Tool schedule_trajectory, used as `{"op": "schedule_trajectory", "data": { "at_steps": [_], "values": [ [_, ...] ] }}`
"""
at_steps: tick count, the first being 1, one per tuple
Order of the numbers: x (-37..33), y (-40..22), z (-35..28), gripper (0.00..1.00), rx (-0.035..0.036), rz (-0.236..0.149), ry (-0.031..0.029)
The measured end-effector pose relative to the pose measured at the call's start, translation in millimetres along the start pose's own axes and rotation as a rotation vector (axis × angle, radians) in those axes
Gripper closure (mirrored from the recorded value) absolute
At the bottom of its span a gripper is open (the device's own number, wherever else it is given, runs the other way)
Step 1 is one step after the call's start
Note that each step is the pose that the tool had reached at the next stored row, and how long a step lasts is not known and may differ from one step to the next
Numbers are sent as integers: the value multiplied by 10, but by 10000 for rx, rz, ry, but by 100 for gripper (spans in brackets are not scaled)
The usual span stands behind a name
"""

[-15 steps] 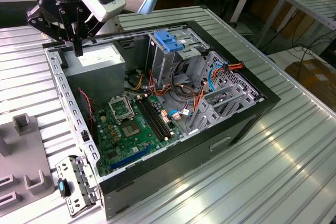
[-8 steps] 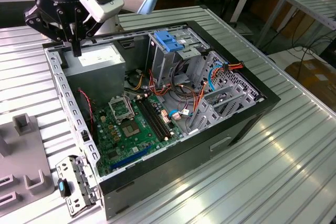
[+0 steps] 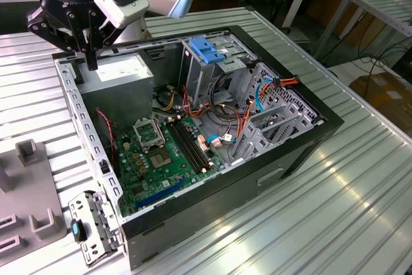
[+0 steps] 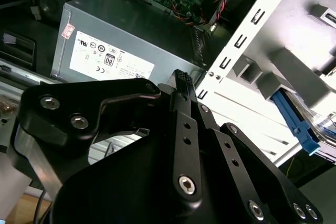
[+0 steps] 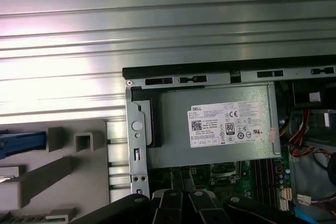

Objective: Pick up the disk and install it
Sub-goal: 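Reach for the disk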

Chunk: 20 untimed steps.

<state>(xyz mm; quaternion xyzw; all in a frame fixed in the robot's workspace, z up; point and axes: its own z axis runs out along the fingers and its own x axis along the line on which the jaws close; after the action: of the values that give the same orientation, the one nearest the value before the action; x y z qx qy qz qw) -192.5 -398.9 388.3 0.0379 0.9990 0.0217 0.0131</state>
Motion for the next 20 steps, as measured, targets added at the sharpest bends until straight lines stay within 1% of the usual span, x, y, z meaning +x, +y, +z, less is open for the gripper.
{"op": "schedule_trajectory", "data": {
  "at_steps": [20],
  "values": [
    [95, -8, 7, 89, 0, 0, 0]
  ]
}}
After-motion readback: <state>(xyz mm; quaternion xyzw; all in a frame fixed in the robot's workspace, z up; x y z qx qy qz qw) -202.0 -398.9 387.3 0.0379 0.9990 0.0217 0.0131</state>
